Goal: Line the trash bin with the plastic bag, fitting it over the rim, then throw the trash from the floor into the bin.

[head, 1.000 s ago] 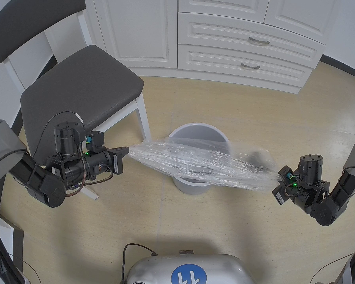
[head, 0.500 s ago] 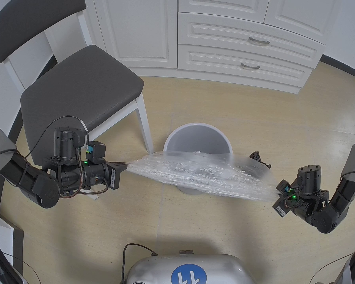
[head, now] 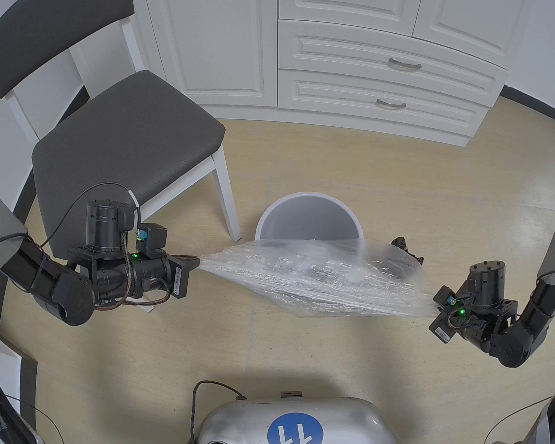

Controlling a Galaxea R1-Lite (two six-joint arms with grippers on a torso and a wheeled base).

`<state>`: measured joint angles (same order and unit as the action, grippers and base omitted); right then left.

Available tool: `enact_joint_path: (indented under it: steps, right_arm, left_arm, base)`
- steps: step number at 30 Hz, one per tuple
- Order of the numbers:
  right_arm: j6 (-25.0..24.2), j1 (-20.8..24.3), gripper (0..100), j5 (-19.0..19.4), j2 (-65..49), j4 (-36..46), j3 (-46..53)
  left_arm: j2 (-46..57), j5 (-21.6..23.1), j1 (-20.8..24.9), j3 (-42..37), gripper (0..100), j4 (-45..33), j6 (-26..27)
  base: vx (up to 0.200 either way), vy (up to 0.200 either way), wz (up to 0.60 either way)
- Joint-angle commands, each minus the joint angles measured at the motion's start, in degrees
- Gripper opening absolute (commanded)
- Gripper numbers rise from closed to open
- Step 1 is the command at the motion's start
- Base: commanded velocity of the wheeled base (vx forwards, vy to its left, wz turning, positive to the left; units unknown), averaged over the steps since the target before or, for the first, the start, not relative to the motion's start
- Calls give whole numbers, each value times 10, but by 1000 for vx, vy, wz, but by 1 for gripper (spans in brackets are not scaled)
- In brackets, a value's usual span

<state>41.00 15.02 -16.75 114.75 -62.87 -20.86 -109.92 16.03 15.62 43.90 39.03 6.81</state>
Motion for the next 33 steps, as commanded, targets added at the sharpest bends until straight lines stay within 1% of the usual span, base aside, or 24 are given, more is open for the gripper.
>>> enact_joint_path:
  steps: [1,3,4,6,7,8,9,10,11,12,13,16,19,20,22,25,31,33]
  right_arm:
    - [-22,10,0,-2,50,-9,-37]
    - [-22,10,0,-2,50,-9,-37]
    - [-73,28,0,-14,93,-38,-69]
    - [-91,37,0,-35,121,-67,-88]
    - [-95,40,0,-43,131,-79,-94]
    - [-103,45,0,-59,154,-107,-106]
    - [-104,47,0,-64,162,-118,-110]
    - [-108,52,0,-73,191,-155,-127]
    - [-108,52,0,-73,191,-155,-127]
    - [-108,55,0,-76,221,-198,-147]
    - [-108,56,0,-78,232,-212,-158]
    - [-111,60,0,-80,244,-225,-178]
    - [-121,60,0,-82,247,-225,-195]
    - [-130,58,0,-91,247,-222,-203]
    - [-130,53,0,-101,244,-218,-204]
    - [-129,47,0,-104,243,-217,-202]
    - [-123,27,0,-104,239,-215,-203]
    - [-123,26,0,-104,239,-215,-204]
  left_arm:
    - [-28,-5,-6,17,0,4,0]
    - [-28,-5,-6,17,0,4,0]
    - [-50,-5,-20,38,0,7,-1]
    - [-60,-5,-25,48,0,10,-2]
    - [-63,-5,-26,51,0,10,-2]
    - [-70,-6,-27,57,0,13,-4]
    - [-71,-6,-27,58,0,15,-4]
    - [-81,-14,-27,66,0,26,-12]
    - [-81,-14,-27,66,0,26,-12]
    - [-93,-29,-23,75,0,51,-35]
    - [-100,-41,-22,80,0,67,-48]
    - [-118,-65,-16,95,0,104,-72]
    - [-132,-79,-10,106,0,123,-83]
    - [-139,-90,-1,115,0,135,-100]
    - [-144,-101,6,121,0,141,-116]
    - [-145,-104,12,121,0,141,-124]
    - [-172,-106,47,123,0,148,-133]
    - [-179,-107,50,124,0,154,-138]
  base:
    - [0,0,0]
    - [0,0,0]
    - [0,0,0]
    - [0,0,0]
    - [0,0,0]
    - [0,0,0]
    - [0,0,0]
    - [0,0,0]
    - [0,0,0]
    - [0,0,0]
    - [0,0,0]
    - [0,0,0]
    - [0,0,0]
    - [0,0,0]
    - [0,0,0]
    - [0,0,0]
    - [0,0,0]
    - [0,0,0]
